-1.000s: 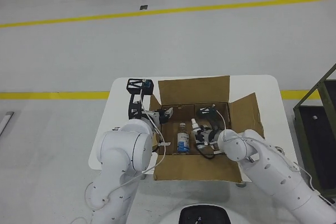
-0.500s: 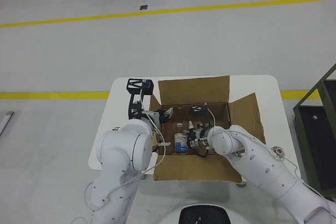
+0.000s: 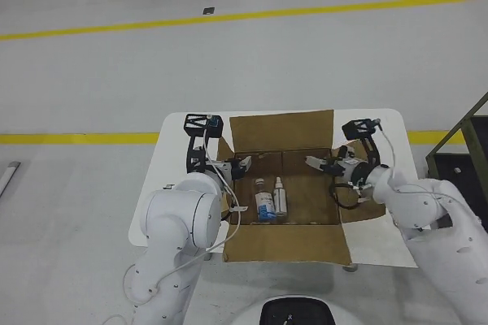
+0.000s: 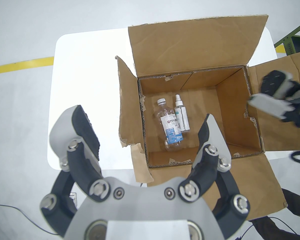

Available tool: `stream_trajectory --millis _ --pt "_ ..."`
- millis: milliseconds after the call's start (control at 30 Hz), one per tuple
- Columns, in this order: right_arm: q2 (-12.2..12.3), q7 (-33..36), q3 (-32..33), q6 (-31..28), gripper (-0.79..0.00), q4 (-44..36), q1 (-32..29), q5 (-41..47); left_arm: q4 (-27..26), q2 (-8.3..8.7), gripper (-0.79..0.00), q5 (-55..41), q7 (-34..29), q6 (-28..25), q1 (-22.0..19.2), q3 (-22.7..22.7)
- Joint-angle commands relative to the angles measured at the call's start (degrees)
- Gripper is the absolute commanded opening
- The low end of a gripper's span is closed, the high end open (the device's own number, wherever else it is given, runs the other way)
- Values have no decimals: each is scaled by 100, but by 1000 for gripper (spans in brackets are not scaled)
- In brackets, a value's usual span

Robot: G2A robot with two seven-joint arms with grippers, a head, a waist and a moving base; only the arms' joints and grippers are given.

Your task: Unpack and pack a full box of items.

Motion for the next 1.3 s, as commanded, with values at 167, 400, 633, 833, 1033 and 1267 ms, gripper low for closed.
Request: stream_trajectory --millis 167,400,633,833,1033,1267 --pt "269 728 2244 -401 0 -651 -1319 -1143 0 0 0 0 0 0 0 0" --pt "387 1889 2340 -662 0 -287 -1659 -2157 0 0 0 0 0 0 0 0" --pt "431 2557 1841 -897 0 109 -1447 -2401 0 0 0 0 0 0 0 0" --pt "431 2557 1841 -897 0 109 -1447 -2401 0 0 0 0 0 0 0 0" --pt "436 2439 1552 -898 0 165 -1481 -2698 0 0 0 0 0 0 0 0" --pt "425 2612 1017 -795 -219 528 -1174 -2938 0 0 0 0 0 0 0 0"
